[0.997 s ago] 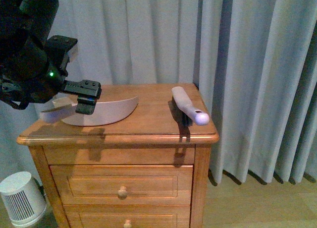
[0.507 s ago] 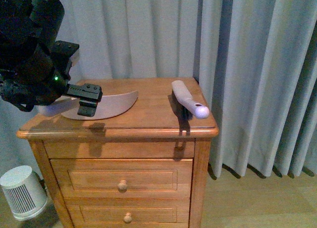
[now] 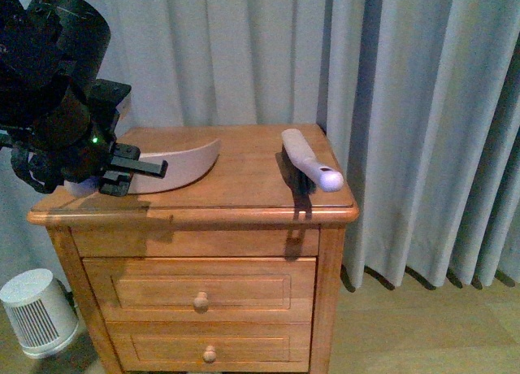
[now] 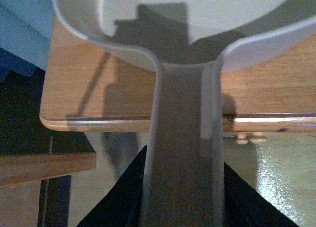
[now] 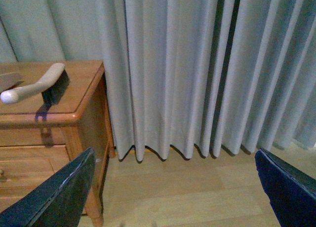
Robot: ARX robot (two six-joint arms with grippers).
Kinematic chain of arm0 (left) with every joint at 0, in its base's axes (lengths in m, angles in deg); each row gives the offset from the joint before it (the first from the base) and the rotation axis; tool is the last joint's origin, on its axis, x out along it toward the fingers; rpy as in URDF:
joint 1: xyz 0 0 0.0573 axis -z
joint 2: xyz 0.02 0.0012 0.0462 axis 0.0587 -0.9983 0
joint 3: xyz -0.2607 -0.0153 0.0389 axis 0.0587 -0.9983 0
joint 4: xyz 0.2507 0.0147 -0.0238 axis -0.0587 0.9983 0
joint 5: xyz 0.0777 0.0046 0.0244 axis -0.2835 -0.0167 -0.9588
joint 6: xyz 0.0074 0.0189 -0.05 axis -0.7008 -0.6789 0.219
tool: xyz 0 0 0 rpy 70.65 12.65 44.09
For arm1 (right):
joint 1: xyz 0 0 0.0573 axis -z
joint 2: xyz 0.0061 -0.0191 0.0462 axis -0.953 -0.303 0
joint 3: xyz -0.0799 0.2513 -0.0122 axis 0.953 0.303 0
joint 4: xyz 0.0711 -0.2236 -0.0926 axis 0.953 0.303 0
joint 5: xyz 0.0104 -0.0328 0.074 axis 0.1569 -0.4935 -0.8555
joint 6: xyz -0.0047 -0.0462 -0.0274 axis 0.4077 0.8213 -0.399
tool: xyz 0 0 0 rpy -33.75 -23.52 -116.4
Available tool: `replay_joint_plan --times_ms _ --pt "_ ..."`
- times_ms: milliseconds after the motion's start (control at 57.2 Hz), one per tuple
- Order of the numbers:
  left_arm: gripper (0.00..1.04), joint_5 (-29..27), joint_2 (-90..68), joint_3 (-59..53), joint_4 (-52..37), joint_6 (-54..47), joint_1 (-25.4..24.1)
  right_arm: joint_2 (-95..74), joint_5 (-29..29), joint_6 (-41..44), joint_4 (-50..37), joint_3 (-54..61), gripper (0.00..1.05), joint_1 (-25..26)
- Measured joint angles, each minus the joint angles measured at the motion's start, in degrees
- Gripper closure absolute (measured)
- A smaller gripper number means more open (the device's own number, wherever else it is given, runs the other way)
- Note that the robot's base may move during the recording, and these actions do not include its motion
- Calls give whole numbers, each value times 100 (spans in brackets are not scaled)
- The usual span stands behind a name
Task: Clean up trash
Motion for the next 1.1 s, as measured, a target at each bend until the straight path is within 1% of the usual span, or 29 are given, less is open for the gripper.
replay_joint_plan --times_ms 17,140,262,350,525,612,665,822,962,1032,1102 --pt "77 -9 13 -2 -11 7 0 0 -2 2 0 0 7 0" --pt "77 15 140 -90 -146 0 -33 0 0 0 0 0 7 0" --pt "77 -31 468 -361 -649 -111 -42 0 -2 0 0 0 7 0" --pt "77 -68 850 -693 -1294 -417 -28 0 -2 2 0 0 7 0" --pt "77 205 2105 -1792 -3047 -1062 26 0 0 0 0 0 7 0" --pt "77 496 2944 -2573 -4015 -1401 11 0 0 0 0 0 7 0" --pt "77 660 3340 -2920 -4284 -1392 -17 0 -2 0 0 0 7 0" --pt "77 1239 4988 -4487 -5327 -1419 -225 0 0 2 0 0 7 0" --pt "77 1759 6426 -5643 -5657 -1287 -470 0 0 0 0 0 7 0" --pt "77 2118 7211 -6131 -5595 -1010 -691 0 -2 0 0 0 7 0" --pt "77 2339 7956 -6596 -5545 -754 -922 0 0 2 0 0 7 0"
